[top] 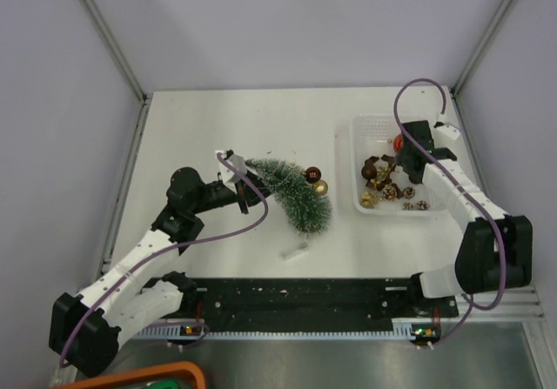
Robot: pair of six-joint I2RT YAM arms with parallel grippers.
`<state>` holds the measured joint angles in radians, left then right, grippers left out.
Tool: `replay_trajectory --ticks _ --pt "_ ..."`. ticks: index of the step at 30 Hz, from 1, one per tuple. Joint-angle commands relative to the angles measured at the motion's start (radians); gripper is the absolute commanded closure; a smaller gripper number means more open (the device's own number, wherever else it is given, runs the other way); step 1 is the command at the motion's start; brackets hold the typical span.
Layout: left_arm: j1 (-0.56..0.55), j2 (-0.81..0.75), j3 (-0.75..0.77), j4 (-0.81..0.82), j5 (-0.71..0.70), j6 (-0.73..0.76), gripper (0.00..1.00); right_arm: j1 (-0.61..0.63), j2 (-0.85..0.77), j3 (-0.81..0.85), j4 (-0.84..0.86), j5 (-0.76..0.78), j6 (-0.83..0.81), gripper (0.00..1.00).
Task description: Decorate the small christmas tree
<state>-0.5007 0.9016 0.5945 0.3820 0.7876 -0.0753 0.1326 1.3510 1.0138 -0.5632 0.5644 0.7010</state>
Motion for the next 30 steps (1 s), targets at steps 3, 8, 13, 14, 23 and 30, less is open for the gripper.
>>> replay_trajectory --ticks 3,8,13,14,23,30 --pt "-0.006 0.003 0.013 0.009 0.001 -0.011 1.00 -0.050 0.160 0.017 0.025 0.062 0.017 0.23" --pt "-0.006 0.005 0.001 0.023 -0.001 -0.012 1.00 -0.094 0.238 0.034 0.054 0.058 0.012 0.27" --pt "-0.004 0.000 -0.012 0.028 -0.001 -0.015 1.00 -0.113 0.286 0.046 0.091 0.060 0.003 0.29" --pt "-0.006 -0.003 -0.015 0.028 -0.002 -0.017 1.00 -0.113 0.293 0.046 0.103 0.058 0.002 0.29" --pt "-0.004 -0.009 -0.015 0.024 -0.005 -0.017 1.00 -0.114 0.324 0.051 0.213 0.028 -0.043 0.34" --pt "-0.006 -0.009 -0.013 0.028 -0.007 -0.017 1.00 -0.111 0.358 0.092 0.278 -0.101 -0.052 0.49"
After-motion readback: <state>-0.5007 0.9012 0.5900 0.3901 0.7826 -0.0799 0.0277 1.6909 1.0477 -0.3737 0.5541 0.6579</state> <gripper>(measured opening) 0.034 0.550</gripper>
